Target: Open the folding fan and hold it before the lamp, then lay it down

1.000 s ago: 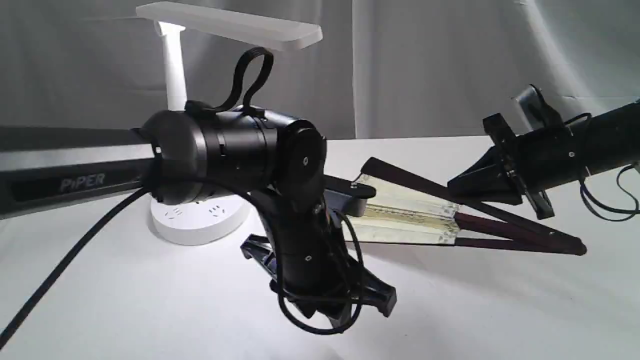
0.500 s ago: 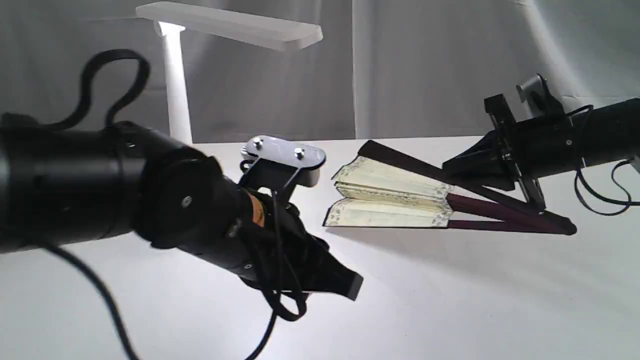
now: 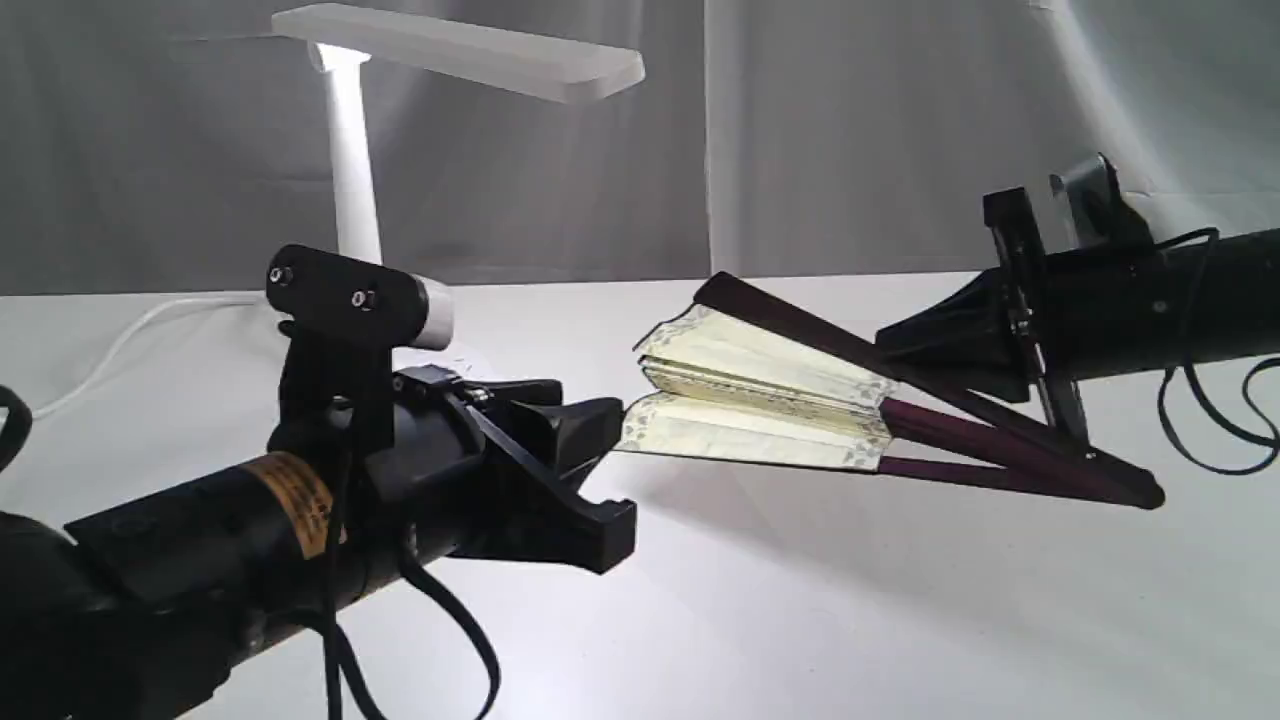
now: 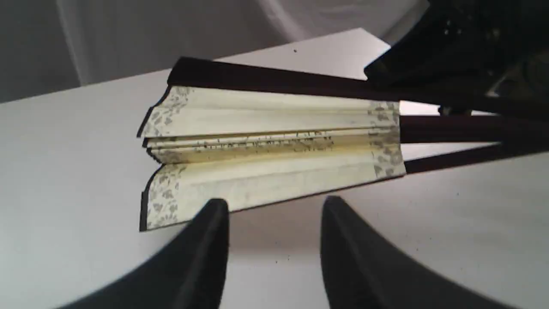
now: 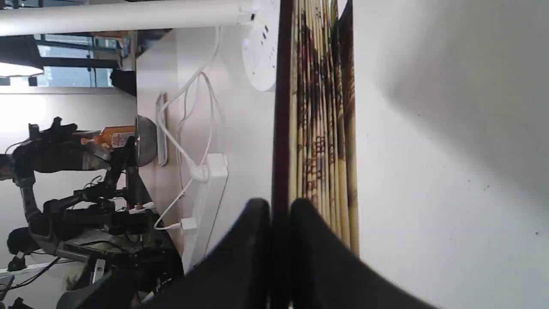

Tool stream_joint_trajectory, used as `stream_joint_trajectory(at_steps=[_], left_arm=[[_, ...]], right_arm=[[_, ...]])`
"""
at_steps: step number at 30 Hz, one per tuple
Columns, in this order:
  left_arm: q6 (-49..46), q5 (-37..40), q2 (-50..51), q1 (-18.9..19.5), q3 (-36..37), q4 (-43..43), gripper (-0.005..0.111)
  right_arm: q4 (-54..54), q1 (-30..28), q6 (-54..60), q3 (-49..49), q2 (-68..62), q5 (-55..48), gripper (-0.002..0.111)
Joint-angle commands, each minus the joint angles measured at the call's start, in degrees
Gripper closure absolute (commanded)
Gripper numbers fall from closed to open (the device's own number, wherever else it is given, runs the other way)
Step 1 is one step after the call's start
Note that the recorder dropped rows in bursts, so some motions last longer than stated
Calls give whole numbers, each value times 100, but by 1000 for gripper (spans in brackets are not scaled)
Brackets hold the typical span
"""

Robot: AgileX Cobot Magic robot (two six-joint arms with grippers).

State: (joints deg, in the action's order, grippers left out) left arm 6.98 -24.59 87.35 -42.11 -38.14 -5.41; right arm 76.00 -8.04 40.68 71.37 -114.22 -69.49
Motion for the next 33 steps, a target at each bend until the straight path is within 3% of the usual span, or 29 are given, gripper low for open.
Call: stream_joint_trajectory(at_steps=[1, 12, 21, 27, 33], left_arm=[[56, -364, -58, -10, 127, 4, 71], [218, -307, -19, -10, 127, 46, 71], [424, -2395, 538, -10, 482, 46, 71], [1421, -3146, 1224, -10, 550, 46, 71], [3761, -3780, 1825, -10, 550, 4, 68]], right_arm=[[310, 13, 362, -317, 181, -47, 108], [735, 13, 1139, -950, 331, -47, 108], [715, 13, 1177, -1022, 341, -47, 108], [824, 13, 1189, -1022, 486, -47, 108], [902, 13, 1257, -1022, 640, -47, 108]])
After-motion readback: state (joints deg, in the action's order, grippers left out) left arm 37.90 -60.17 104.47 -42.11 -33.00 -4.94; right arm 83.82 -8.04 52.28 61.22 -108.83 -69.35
